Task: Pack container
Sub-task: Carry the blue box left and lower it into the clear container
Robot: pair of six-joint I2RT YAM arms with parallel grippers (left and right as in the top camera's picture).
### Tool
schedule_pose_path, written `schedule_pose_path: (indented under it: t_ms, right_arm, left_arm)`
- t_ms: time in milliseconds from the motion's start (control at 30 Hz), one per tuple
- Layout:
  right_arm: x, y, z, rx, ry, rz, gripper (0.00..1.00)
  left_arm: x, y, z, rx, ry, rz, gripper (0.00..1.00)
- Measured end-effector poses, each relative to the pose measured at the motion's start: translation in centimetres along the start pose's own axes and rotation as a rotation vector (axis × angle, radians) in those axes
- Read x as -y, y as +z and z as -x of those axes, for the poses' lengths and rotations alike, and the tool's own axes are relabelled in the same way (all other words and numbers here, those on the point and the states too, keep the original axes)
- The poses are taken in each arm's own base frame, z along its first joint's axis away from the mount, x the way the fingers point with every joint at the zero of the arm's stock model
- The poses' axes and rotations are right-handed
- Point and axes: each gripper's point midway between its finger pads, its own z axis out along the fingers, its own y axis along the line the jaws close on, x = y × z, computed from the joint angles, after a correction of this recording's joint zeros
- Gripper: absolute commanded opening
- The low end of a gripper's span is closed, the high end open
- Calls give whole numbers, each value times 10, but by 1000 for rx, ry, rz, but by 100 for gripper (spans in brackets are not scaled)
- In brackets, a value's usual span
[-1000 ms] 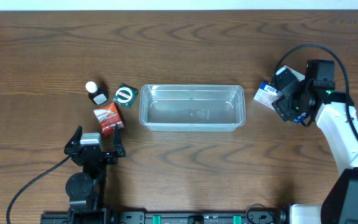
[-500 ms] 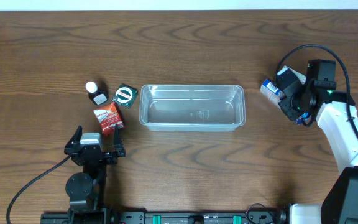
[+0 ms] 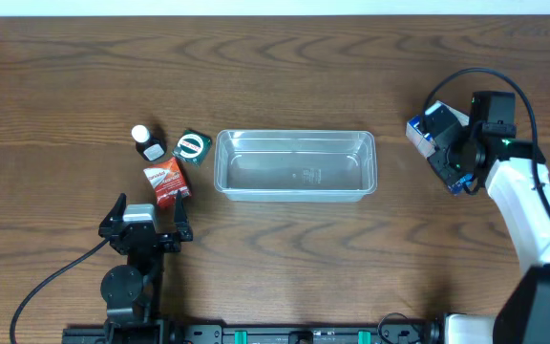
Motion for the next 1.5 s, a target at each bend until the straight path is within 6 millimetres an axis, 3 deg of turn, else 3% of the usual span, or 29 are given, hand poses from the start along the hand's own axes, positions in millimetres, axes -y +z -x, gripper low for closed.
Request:
schedule_pose_path:
  t_ms: [100, 267, 333, 467, 600, 700, 1033, 1267, 1500]
  right_arm:
    - [8, -30, 25, 88, -25, -61, 1]
    - [20, -121, 81, 338, -96, -204, 1]
    - [6, -155, 100, 456, -165, -204, 1]
    - [-43, -185, 116, 605, -334, -79, 1]
    - [-90, -179, 115, 618, -487, 86, 1]
    - [-115, -170, 111, 600, -591, 167, 1]
    - [-155, -140, 117, 573, -818, 260, 1]
    - [-181, -93, 116, 436, -919, 309, 1]
    - [-188, -65, 131, 413, -961, 269, 1]
  left_arm:
    - [0, 0, 0, 0, 0, 0, 98]
    - [0, 0, 0, 0, 0, 0, 98]
    - [0, 0, 0, 0, 0, 0, 98]
    - [0, 0, 0, 0, 0, 0, 98]
    - [0, 0, 0, 0, 0, 0, 98]
    - [0, 0, 0, 0, 0, 0, 98]
    - [0, 0, 0, 0, 0, 0, 98]
    - [0, 0, 0, 0, 0, 0, 98]
    - [0, 0, 0, 0, 0, 0, 98]
